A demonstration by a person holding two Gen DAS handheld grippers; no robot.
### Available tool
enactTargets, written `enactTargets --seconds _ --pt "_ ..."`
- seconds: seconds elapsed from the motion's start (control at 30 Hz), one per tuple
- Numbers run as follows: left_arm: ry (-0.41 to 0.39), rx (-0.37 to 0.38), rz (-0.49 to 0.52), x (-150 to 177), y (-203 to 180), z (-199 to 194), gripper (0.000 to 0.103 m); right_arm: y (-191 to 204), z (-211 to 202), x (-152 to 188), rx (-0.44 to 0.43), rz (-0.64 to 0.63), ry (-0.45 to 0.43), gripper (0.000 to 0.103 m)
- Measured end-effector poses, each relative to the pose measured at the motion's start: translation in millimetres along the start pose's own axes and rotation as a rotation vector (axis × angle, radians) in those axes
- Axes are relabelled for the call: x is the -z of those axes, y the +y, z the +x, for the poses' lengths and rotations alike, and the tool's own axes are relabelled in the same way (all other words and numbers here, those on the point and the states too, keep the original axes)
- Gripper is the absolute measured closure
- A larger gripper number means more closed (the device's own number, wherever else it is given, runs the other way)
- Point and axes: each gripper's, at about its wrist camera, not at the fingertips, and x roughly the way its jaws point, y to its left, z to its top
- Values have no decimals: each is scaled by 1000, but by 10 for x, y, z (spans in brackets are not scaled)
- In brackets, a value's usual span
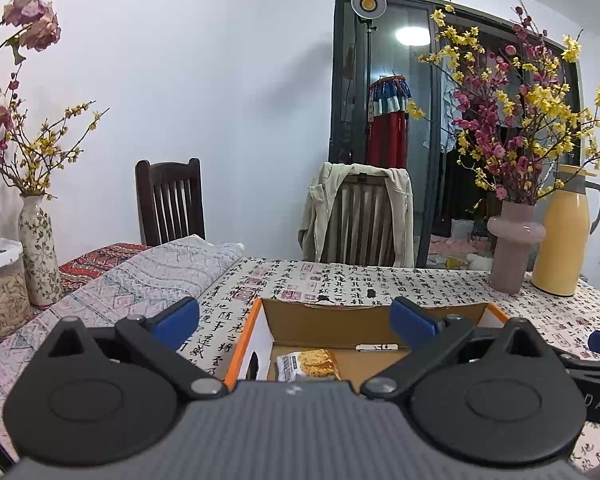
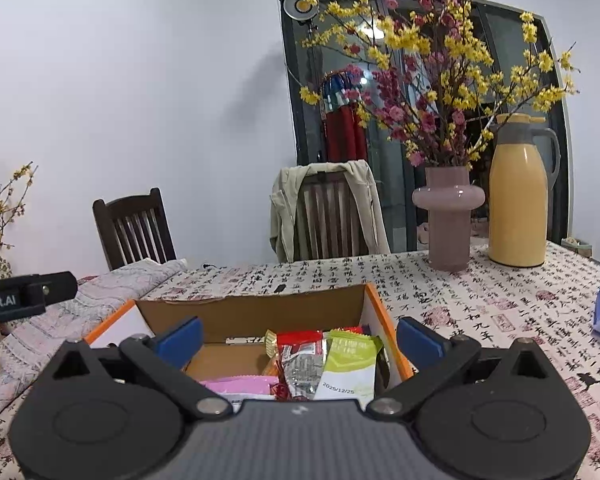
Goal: Organize snacks
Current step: 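Move the left gripper to the pile and grasp the green-and-white bar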
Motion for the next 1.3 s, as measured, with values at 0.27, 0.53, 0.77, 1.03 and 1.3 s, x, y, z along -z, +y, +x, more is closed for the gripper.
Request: enactTargets --seconds 0.27,0.53,0.77,1.03,1.3 --pt "16 58 4 24 11 -279 0 24 -360 -13 -3 -20 -29 0" --pt "120 107 9 277 1 -426 0 -51 -655 246 -2 -16 19 0" --pt "255 110 7 565 35 -440 0 -163 -790 614 4 7 111 0" --pt "405 66 -4 878 141 -419 0 -290 -892 855 3 37 164 0" --pt "470 36 29 1080 199 -498 1 -429 -855 930 15 73 182 0"
